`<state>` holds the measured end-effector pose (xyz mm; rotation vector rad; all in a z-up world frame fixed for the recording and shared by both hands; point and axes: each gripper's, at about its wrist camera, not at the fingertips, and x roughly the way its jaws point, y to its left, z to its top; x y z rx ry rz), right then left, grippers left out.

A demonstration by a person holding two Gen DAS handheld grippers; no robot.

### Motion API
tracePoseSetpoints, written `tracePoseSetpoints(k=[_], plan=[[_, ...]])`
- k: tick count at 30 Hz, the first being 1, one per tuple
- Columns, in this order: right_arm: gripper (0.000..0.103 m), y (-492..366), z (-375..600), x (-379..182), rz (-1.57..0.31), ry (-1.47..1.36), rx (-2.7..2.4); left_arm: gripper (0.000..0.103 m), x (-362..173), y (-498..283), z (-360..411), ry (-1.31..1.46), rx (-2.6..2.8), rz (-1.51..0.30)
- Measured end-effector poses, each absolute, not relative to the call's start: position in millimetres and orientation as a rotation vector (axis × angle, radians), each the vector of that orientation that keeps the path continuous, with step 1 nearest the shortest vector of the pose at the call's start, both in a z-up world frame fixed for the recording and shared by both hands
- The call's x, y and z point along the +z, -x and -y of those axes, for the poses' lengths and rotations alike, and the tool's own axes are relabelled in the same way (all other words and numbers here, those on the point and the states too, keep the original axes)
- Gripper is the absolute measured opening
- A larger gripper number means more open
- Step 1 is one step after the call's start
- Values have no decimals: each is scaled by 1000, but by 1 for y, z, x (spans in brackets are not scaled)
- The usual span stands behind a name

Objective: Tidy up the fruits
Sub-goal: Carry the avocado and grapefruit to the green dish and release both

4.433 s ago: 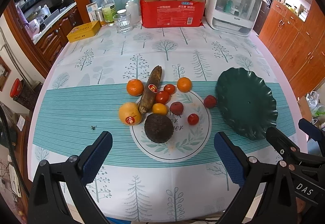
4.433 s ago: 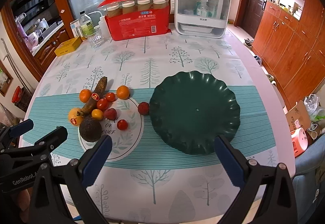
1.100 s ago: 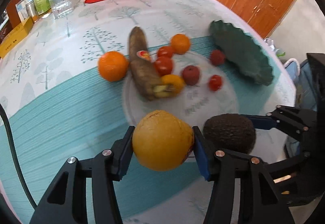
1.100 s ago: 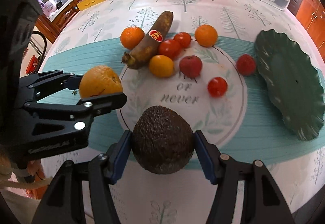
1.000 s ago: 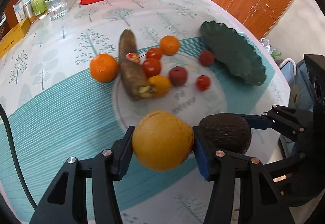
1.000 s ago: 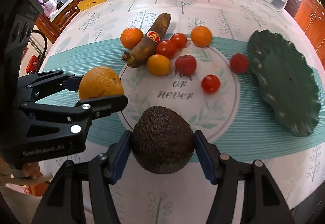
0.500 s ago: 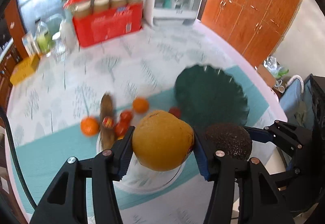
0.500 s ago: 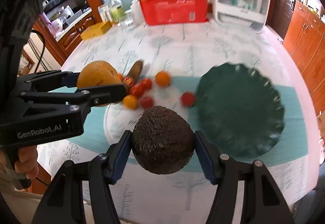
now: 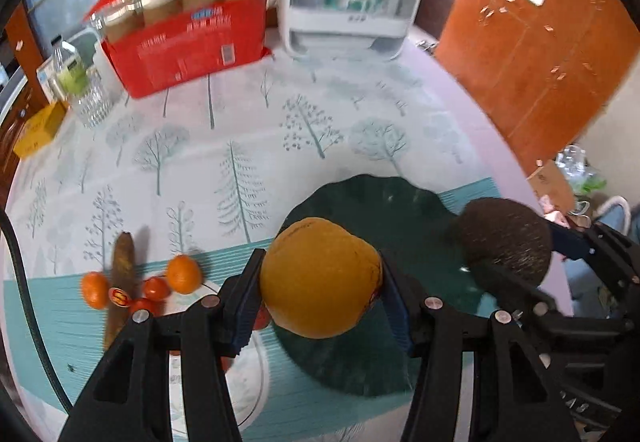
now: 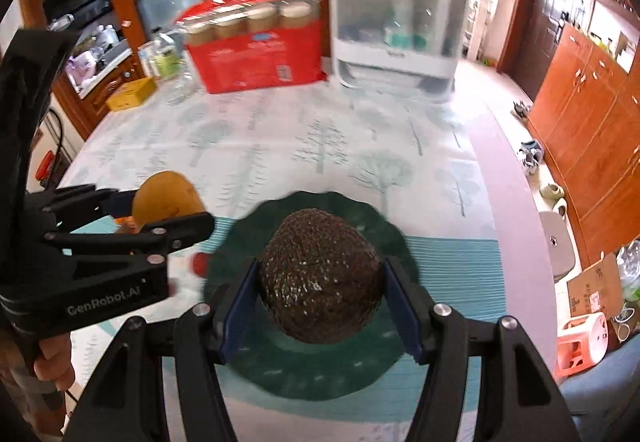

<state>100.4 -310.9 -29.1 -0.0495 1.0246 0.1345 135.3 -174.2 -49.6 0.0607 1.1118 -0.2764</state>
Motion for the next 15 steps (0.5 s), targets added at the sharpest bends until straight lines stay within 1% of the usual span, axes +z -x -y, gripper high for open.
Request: tracePoseSetpoints(k=[5, 9, 15], plan=[[62, -122, 341, -76, -1097, 14, 101, 53, -81, -152, 196, -91, -214, -1144], [62, -132, 347, -102, -1134, 29, 104, 53, -105, -166, 204, -105, -184, -1182], [62, -136, 340, -119, -1160, 49, 157, 53, -131, -172, 211, -122, -173, -1223]])
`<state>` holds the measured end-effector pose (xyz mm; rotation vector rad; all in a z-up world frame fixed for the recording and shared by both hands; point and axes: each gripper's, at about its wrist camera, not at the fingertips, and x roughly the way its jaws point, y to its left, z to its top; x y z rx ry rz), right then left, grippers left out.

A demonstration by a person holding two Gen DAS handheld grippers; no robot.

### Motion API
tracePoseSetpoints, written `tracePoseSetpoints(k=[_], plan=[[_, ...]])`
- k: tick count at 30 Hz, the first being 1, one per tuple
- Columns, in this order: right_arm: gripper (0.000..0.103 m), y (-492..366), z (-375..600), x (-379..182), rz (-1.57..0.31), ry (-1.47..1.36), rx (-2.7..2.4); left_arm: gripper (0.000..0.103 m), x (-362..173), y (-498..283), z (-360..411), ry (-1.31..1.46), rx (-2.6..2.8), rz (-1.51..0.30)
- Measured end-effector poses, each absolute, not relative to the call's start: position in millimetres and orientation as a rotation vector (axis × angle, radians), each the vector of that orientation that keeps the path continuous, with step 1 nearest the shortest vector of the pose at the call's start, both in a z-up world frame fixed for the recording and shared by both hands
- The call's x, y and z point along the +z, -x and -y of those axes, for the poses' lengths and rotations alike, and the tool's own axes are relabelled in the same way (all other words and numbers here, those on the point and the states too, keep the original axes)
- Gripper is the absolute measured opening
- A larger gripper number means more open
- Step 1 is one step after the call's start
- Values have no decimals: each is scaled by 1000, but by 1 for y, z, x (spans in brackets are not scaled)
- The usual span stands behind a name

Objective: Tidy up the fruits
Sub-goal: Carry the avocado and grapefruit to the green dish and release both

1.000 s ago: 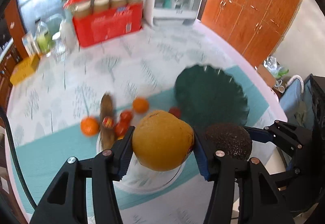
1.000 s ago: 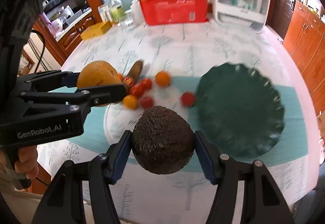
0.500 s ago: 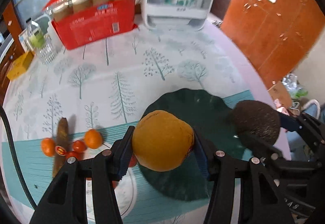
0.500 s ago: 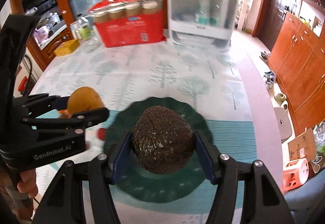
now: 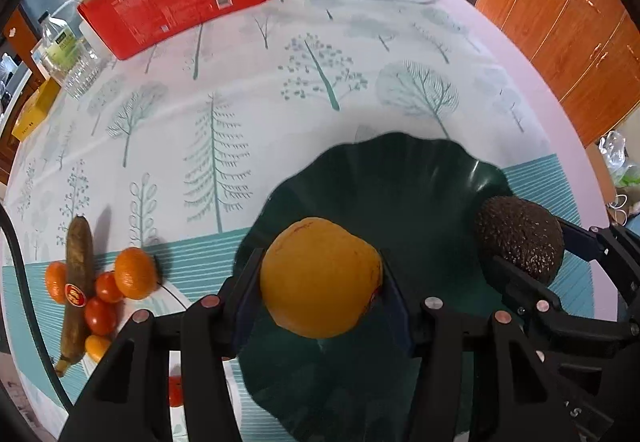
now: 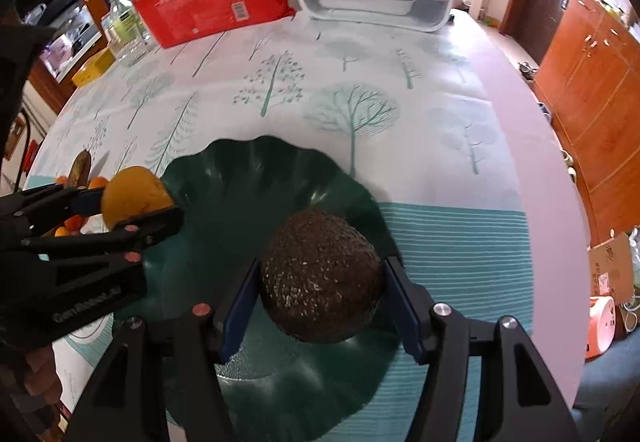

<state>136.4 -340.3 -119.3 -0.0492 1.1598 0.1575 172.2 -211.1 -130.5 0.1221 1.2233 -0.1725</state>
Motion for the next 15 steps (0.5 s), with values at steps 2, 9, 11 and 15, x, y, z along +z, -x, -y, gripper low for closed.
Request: tracePoseSetpoints(k=[2, 9, 11, 15], plan=[[62, -136, 338, -123, -1161, 59, 164, 53, -135, -171, 212, -125, -173, -1232], [62, -139, 336, -130, -1164, 82, 166, 55, -144, -168, 214, -128, -177, -1247], [63, -140, 335, -130, -1170, 84, 163, 63, -144, -167, 214, -147, -164, -1235], [63, -137, 337, -127, -1155, 89, 152, 81, -144, -170, 205, -131, -134, -1264]])
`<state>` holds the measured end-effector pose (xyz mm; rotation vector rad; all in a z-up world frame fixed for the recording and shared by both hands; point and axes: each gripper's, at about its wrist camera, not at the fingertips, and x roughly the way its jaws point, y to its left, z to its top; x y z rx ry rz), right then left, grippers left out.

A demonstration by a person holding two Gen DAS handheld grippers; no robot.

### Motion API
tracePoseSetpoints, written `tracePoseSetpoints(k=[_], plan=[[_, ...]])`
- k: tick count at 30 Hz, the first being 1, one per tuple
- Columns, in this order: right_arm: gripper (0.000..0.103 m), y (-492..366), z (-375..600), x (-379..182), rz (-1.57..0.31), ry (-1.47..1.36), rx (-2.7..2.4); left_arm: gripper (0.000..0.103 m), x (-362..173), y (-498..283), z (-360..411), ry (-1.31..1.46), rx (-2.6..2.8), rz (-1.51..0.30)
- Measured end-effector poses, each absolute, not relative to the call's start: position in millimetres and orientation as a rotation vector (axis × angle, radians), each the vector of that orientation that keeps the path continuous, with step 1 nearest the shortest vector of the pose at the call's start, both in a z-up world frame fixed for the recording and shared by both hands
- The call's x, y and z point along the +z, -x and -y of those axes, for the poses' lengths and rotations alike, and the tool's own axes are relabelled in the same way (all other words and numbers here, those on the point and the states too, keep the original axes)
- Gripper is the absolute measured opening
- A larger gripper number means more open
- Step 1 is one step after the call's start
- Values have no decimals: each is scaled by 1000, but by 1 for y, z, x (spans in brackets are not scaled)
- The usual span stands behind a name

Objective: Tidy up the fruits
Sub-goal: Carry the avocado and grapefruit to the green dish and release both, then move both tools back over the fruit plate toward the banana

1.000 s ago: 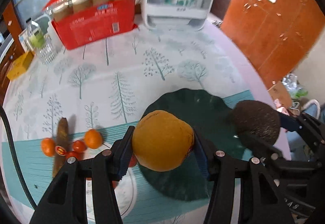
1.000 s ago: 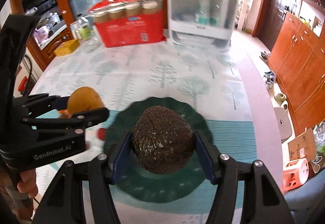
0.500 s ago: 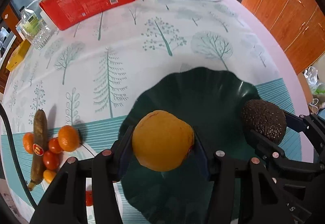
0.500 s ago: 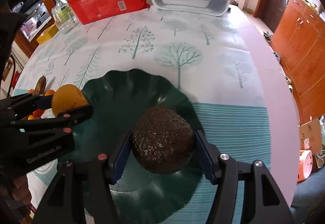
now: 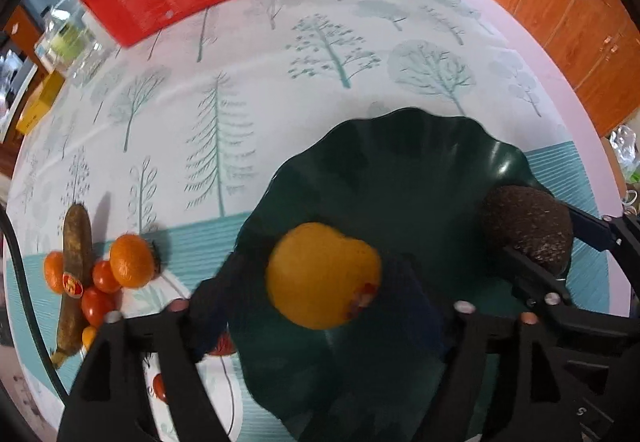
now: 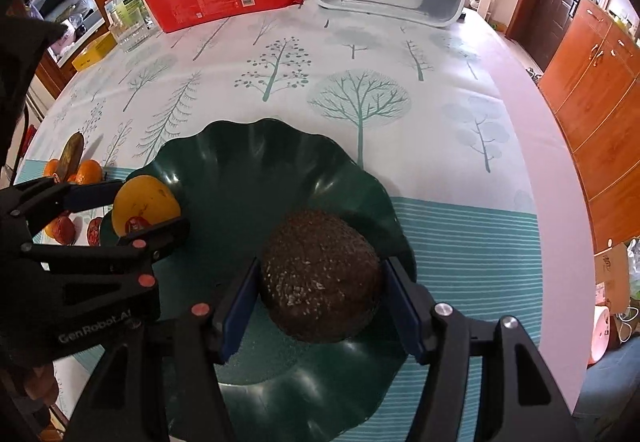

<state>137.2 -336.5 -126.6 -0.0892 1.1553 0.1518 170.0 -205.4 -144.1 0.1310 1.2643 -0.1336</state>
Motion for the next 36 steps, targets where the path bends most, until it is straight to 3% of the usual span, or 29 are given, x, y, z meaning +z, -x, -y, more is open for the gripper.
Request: tracePoseSetpoints(k=[36], plan=[[69, -94, 333, -83, -1087, 29, 64, 81, -84, -123, 197, -182, -157, -1104]])
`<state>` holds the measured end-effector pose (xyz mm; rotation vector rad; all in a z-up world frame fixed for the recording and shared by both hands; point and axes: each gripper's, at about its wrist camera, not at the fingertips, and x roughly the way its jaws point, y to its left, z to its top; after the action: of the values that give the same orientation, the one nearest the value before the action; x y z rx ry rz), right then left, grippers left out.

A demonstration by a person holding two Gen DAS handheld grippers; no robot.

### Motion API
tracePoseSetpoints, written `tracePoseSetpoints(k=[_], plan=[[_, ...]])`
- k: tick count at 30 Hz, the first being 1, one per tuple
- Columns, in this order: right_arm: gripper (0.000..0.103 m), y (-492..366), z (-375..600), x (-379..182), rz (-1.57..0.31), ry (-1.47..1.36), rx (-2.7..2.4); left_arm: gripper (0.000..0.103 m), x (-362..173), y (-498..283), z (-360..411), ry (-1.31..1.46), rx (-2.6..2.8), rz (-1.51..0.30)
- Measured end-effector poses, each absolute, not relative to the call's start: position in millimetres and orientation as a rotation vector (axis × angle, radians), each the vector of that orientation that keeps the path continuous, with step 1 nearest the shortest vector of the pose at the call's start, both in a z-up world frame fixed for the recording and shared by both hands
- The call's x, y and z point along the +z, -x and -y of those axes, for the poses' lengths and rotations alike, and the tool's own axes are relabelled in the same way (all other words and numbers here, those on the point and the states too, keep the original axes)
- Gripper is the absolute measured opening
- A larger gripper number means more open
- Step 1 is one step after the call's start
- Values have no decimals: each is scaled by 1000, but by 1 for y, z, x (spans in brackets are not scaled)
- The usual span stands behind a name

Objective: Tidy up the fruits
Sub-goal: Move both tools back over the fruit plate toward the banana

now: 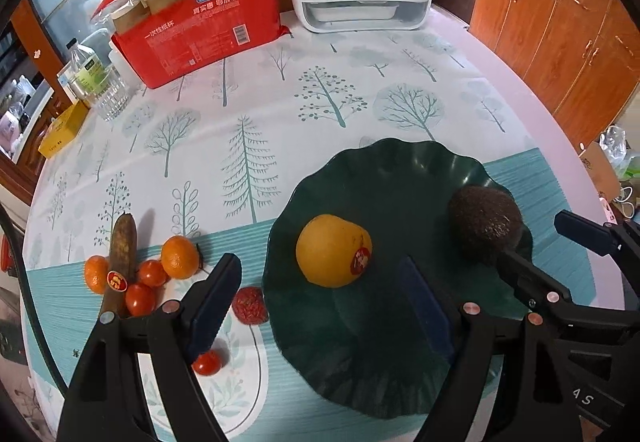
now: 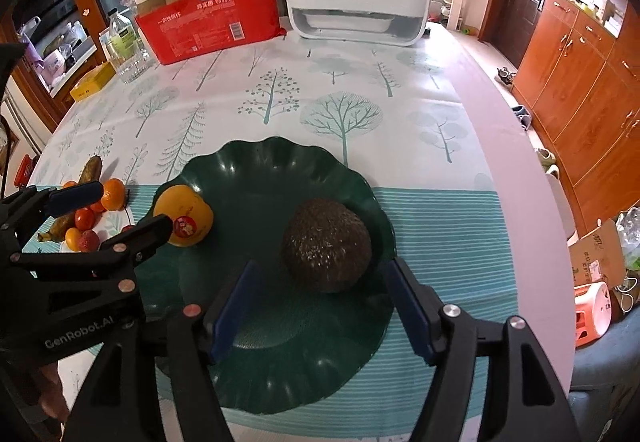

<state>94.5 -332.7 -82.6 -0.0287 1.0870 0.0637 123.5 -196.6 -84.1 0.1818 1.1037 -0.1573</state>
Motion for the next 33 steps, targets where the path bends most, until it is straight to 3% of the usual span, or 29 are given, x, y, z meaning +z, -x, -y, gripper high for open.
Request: tracePoseSetpoints(k=[11, 23, 33], plan=[[69, -80, 298, -22, -1004, 59, 89, 82, -11, -109, 154, -109, -177, -1023], [69, -72, 211, 47, -933, 21, 141, 89, 69, -96, 51, -188, -136, -932], [69, -97, 127, 54, -940, -4, 141, 90, 77, -104, -43, -180, -112, -914]])
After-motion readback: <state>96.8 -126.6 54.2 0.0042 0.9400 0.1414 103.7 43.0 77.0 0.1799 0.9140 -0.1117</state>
